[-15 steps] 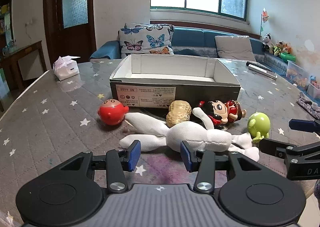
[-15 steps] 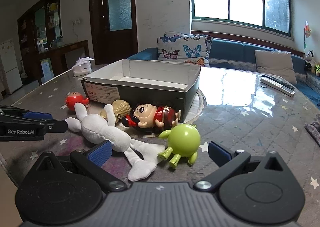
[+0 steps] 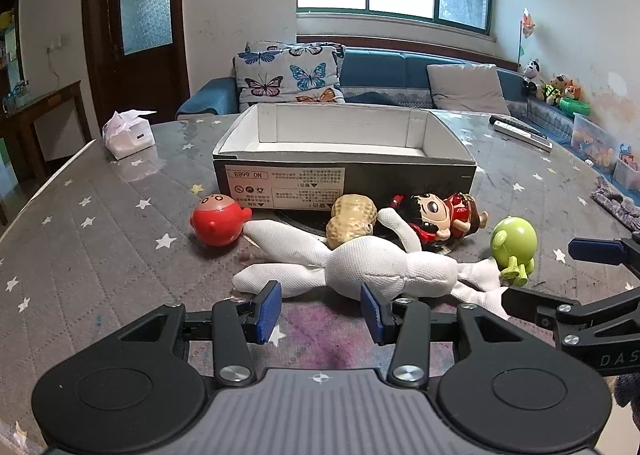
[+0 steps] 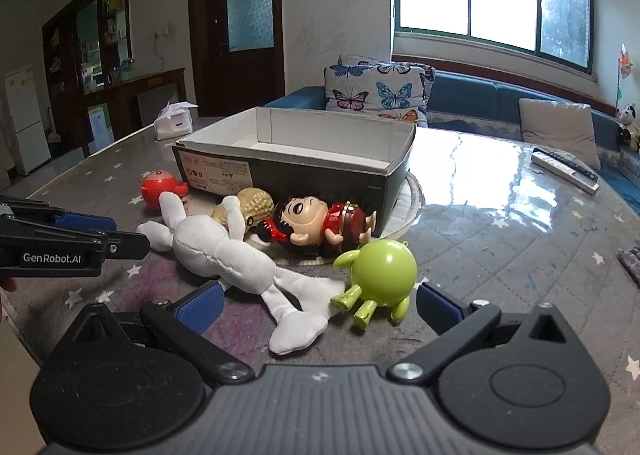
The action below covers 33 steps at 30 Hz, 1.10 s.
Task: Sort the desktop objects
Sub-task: 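Move the right tool toward the white plush rabbit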
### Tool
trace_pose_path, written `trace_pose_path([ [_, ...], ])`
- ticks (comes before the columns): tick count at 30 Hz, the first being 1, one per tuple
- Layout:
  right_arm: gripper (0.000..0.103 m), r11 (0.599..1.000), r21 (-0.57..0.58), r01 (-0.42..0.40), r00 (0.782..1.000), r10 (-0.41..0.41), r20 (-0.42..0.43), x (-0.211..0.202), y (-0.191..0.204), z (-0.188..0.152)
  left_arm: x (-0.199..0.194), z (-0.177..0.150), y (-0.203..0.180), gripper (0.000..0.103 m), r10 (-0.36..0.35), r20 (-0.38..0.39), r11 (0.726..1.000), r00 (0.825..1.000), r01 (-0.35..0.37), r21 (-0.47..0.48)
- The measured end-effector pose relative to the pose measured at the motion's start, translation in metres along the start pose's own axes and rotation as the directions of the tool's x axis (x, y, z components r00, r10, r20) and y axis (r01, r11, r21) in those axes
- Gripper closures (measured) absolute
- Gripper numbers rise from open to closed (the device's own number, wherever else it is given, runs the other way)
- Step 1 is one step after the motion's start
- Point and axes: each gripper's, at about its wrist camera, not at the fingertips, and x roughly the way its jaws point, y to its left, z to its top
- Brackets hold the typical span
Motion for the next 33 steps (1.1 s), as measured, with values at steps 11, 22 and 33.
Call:
trace_pose_path([
  [11, 0.0, 1.0, -0.013, -0.018, 1.0, 0.018, -0.025, 0.005, 0.004, -0.001, 0.004, -0.001, -0.001, 0.057, -0.008, -0.021, 1.0, 1.0, 0.008, 0.006],
  [22, 0.0, 0.999, -0.027, -0.047, 0.998, 0.046, -0.038, 0.012, 0.007, -0.001, 0.012, 0.001, 0.001, 0.057, -0.006, -0.041, 1.0, 0.999, 0.006, 0.005],
  [33, 0.0, 0.995, -0.053, -0.083, 0.995, 0.08, -0.053, 0.023, 0.013, 0.002, 0.02, 0.005, 0.008, 0.057, -0.008, -0.053, 1.0, 0.999, 0.007, -0.005],
])
